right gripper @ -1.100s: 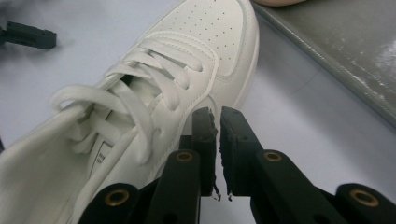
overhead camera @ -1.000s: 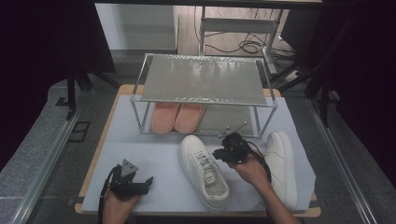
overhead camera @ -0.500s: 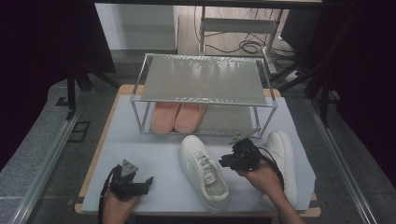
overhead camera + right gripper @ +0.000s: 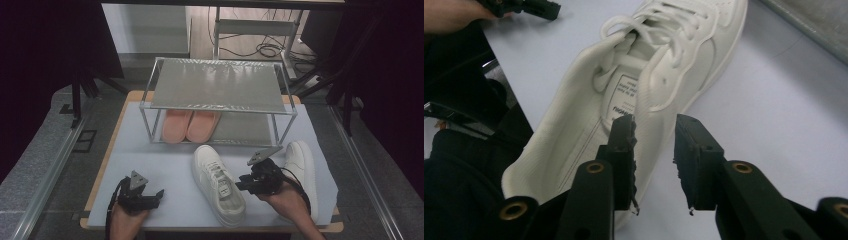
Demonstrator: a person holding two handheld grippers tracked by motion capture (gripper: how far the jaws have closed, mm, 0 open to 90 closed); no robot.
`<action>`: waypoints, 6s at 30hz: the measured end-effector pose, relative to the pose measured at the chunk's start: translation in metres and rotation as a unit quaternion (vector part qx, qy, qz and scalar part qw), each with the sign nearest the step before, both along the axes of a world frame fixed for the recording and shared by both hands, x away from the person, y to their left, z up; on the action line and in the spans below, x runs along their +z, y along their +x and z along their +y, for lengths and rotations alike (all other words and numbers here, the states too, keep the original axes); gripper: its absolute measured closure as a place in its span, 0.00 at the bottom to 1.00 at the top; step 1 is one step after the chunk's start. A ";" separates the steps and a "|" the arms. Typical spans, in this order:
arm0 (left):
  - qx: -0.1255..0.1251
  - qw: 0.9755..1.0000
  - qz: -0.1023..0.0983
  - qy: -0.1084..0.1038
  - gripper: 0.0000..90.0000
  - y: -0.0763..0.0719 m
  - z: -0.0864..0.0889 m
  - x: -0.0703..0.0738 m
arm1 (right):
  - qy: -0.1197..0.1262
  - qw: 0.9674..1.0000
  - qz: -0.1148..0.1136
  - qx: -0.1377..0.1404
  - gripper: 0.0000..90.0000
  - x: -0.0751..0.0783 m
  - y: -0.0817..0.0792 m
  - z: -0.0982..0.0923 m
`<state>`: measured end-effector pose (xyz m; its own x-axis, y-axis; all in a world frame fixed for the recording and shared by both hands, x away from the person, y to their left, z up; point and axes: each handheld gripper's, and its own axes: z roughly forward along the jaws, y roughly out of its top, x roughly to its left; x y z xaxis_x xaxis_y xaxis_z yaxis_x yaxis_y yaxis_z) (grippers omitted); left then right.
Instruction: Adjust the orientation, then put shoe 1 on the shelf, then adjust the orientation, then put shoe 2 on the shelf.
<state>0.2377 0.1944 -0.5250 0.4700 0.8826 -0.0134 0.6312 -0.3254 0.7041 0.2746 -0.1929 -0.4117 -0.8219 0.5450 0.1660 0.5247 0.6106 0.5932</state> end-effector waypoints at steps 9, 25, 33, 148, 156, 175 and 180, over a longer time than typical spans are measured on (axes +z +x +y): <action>0.001 1.000 0.000 0.000 0.14 0.000 0.000 0.000 | -0.007 1.000 0.020 0.001 0.69 -0.013 0.000 0.008; -0.003 1.000 0.000 0.003 0.15 0.000 0.000 0.000 | -0.030 0.998 0.041 -0.021 0.73 -0.032 0.013 0.025; -0.003 1.000 0.000 0.003 0.15 0.000 0.000 0.000 | -0.034 0.998 0.040 -0.036 0.83 -0.030 0.011 0.021; -0.005 1.000 0.000 0.003 0.15 0.000 0.001 0.000 | 0.224 0.963 0.132 -0.067 0.91 0.126 0.080 0.034; -0.004 1.000 0.001 0.002 0.15 0.000 0.000 0.000 | 0.247 0.956 0.129 -0.096 0.91 0.127 0.092 0.033; -0.005 1.000 0.001 0.003 0.15 0.000 0.000 0.000 | 0.305 0.927 0.120 -0.184 0.91 0.117 0.129 0.032; -0.005 1.000 0.001 0.003 0.15 0.000 0.000 0.000 | 0.322 0.915 0.119 -0.213 0.91 0.109 0.140 0.032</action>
